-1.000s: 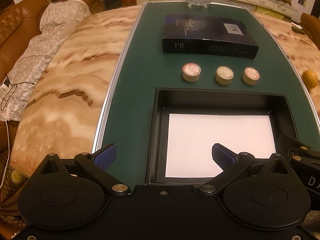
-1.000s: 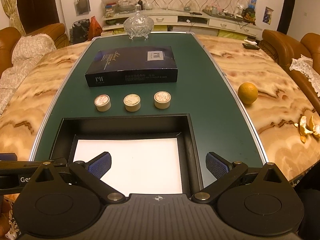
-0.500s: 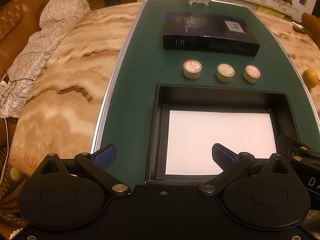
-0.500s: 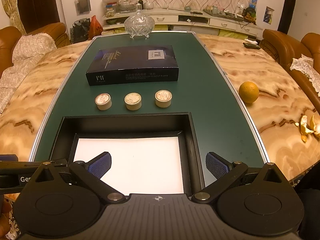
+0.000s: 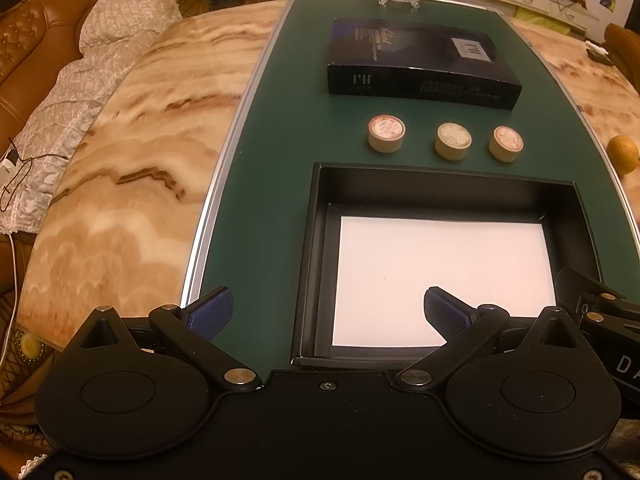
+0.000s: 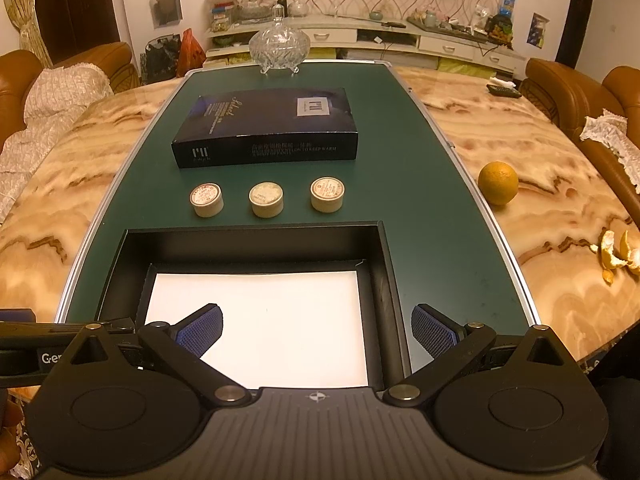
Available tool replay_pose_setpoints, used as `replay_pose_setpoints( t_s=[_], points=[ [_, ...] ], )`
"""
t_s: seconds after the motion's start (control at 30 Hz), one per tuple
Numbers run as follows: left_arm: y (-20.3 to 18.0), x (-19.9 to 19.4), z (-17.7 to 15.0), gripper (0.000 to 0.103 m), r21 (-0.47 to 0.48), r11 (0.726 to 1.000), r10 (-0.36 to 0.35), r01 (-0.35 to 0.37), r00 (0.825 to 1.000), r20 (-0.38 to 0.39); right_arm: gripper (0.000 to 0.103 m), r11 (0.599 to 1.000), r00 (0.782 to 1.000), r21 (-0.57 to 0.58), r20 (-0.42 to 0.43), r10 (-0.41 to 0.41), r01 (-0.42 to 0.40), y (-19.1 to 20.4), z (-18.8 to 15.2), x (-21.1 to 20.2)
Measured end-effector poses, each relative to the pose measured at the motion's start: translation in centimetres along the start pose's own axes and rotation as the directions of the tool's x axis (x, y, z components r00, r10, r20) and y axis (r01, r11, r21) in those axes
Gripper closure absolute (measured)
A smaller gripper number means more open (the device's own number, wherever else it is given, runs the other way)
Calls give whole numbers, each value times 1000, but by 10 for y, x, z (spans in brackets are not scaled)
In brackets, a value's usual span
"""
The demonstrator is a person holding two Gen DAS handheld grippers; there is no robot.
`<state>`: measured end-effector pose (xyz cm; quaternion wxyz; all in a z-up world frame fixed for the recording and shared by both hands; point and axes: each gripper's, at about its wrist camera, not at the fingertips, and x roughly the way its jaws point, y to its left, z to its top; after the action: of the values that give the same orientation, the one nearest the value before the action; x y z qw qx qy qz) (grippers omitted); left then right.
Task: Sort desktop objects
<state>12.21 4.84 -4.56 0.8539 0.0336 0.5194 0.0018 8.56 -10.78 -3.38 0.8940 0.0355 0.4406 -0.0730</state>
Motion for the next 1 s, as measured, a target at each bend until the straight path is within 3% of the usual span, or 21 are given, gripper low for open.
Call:
replay_pose_setpoints(
  t_s=[1.0],
  points=[
    [4, 4, -2, 0, -1, 1000, -3, 3, 1000, -10, 0, 1000, 1000, -10, 6, -10, 10, 2, -3, 2]
  ],
)
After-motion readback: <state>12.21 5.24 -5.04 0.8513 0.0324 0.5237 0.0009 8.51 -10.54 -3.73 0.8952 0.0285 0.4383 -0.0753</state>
